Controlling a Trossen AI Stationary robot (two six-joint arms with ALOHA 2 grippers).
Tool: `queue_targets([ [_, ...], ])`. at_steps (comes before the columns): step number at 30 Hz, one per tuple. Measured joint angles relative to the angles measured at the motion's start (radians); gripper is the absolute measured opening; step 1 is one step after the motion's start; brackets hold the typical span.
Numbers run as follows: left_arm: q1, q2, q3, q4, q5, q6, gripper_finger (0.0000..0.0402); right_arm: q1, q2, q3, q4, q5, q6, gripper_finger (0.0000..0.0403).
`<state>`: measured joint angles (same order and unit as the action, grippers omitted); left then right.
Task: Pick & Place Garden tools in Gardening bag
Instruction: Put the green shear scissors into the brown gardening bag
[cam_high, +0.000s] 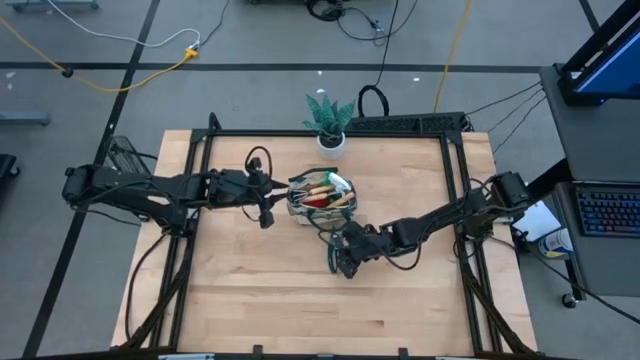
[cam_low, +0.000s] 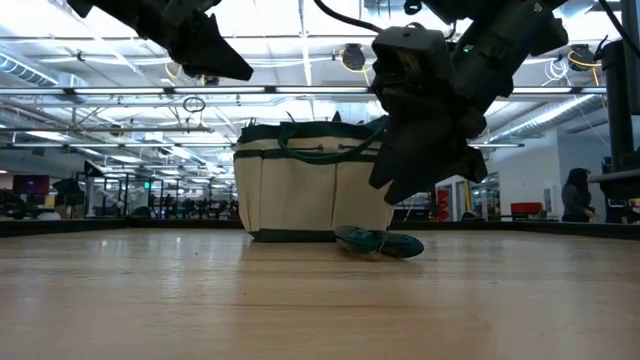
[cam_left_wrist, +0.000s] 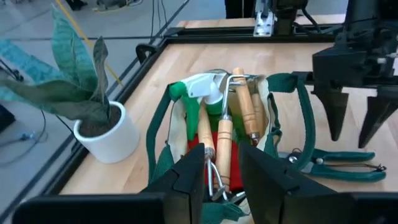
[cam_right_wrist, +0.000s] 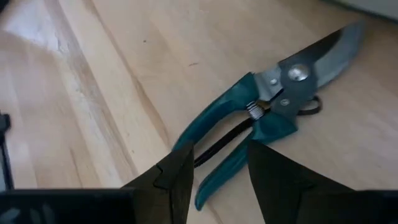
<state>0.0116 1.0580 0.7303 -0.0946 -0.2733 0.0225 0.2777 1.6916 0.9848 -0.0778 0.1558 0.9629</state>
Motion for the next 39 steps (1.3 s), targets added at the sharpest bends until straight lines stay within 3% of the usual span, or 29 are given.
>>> queue_targets([
  [5, 0.001, 0.000, 0.000, 0.028, -0.001, 0.021, 0.0102, 0.007, 0.062, 0.041, 0.000, -0.005, -0.031, 0.0139],
  [10, 0.001, 0.000, 0.000, 0.040, -0.001, 0.030, 0.0102, 0.009, 0.104, 0.040, -0.002, -0.029, 0.036, 0.0139],
  [22, 0.001, 0.000, 0.000, 0.039, 0.000, 0.049, 0.0102, -0.005, 0.108, 0.039, -0.098, 0.027, 0.019, 0.0139],
  [30, 0.001, 0.000, 0.000, 0.037, 0.002, 0.048, 0.0102, -0.033, 0.105, 0.038, -0.106, 0.027, -0.026, 0.0139],
  [39, 0.001, 0.000, 0.000, 0.010, 0.002, 0.044, 0.0102, -0.049, 0.120, 0.041, -0.185, 0.030, -0.195, 0.0123],
])
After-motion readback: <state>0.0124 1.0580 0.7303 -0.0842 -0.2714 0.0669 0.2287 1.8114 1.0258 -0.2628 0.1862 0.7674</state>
